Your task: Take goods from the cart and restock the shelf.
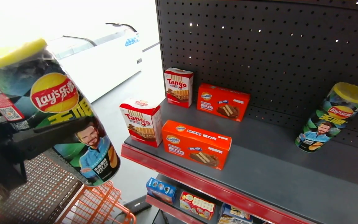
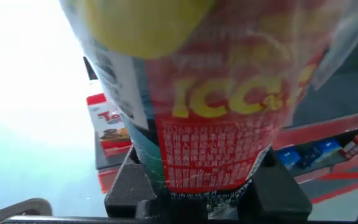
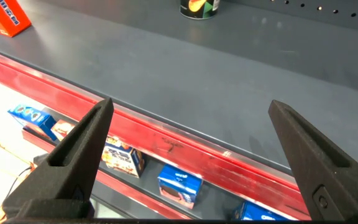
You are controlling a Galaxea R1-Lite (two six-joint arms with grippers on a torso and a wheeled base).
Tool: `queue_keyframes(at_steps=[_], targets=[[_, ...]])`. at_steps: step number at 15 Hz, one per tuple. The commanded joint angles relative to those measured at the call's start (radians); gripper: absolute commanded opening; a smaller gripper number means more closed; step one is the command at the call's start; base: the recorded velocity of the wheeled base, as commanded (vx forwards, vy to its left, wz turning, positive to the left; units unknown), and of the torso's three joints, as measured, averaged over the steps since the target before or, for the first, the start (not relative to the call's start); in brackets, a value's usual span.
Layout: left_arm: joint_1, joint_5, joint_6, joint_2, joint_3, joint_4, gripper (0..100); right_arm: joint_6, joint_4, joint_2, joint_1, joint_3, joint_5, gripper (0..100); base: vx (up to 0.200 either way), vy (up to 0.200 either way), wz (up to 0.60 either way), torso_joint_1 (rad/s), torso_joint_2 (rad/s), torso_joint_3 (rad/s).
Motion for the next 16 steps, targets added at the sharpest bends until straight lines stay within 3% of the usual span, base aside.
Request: queue_keyframes(at_steps=[1, 2, 7, 14, 16], targets=[[-0.04, -0.004, 0.0, 0.005, 0.015, -0.008, 0, 0.0, 0.0, 0.001, 0.0, 0.0, 0.0, 100, 0.0, 0.0, 0.0, 0.0, 0.0, 0.0], [-0.043, -0.007, -0.002, 0.009, 0.012, -0.008, 0, 0.0, 0.0, 0.001, 0.0, 0.0, 0.0, 100, 0.0, 0.0, 0.0, 0.0, 0.0, 0.0], [-0.188, -0.014, -0.003, 0.032, 0.012, -0.007, 0, -0.002, 0.0, 0.001, 0.0, 0.0, 0.002, 100, 0.0, 0.0, 0.0, 0.0, 0.0, 0.0], [-0.217, -0.017, -0.009, 0.065, 0.012, -0.022, 0, -0.006, 0.0, 0.001, 0.002, 0.0, 0.005, 100, 0.0, 0.0, 0.0, 0.0, 0.0, 0.0], [-0.216, -0.052, -0.009, 0.068, 0.012, -0.022, 0, -0.006, 0.0, 0.001, 0.002, 0.0, 0.005, 100, 0.0, 0.0, 0.0, 0.0, 0.0, 0.0]])
